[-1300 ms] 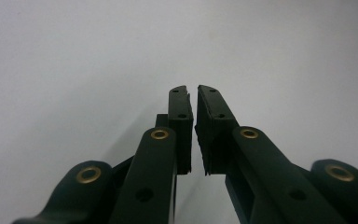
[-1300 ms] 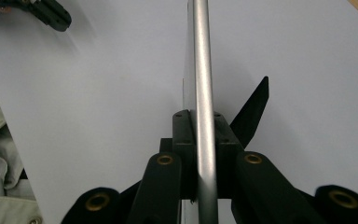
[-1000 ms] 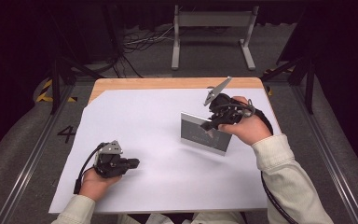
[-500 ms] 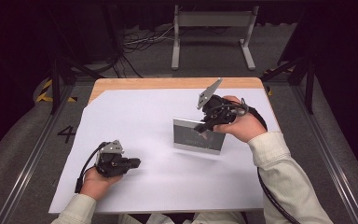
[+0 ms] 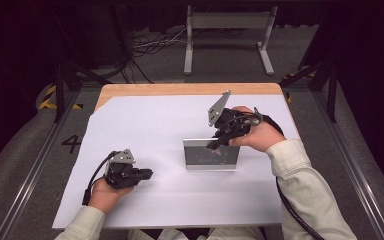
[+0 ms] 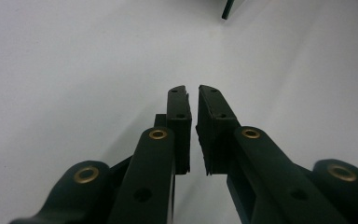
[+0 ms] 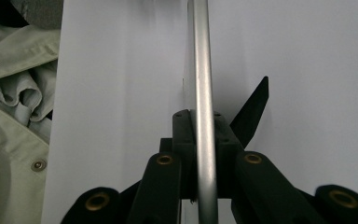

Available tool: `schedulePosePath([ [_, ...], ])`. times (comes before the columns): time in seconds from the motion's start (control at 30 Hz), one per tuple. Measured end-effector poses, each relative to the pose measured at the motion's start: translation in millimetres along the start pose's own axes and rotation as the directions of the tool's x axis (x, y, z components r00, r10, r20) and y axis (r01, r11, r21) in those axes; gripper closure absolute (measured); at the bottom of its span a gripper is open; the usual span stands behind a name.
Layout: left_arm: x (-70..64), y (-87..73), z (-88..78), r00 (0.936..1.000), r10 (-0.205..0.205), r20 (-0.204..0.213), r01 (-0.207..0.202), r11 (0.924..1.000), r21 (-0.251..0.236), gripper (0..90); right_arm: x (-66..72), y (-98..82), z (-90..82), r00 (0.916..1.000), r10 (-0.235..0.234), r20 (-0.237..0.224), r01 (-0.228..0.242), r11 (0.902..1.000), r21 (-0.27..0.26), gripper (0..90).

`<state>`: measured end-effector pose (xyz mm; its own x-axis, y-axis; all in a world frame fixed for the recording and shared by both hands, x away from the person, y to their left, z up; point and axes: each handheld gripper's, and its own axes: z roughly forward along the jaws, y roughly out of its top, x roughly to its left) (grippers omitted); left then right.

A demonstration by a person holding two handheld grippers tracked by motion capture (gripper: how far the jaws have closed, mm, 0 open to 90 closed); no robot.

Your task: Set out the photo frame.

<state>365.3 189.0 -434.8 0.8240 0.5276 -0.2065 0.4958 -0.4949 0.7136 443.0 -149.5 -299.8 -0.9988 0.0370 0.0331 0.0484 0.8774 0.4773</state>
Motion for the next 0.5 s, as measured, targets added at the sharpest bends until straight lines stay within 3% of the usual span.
schedulePosePath([
  [0.37, 0.8, 1.9, 2.9, 1.0, 0.006, 0.005, -0.006, 1.0, 0.006, 83.4, -6.4, -9.6, 2.1, 0.9989, -0.047, 0.002, 0.047, 0.9988, 0.017, 82.9],
  [0.5, 0.7, 2.3, 3.8, 1.0, 0.005, 0.007, -0.005, 1.0, 0.002, 83.3, -9.9, -11.8, 1.8, 0.9994, -0.034, 0.007, 0.034, 0.9994, 0.009, 82.6],
])
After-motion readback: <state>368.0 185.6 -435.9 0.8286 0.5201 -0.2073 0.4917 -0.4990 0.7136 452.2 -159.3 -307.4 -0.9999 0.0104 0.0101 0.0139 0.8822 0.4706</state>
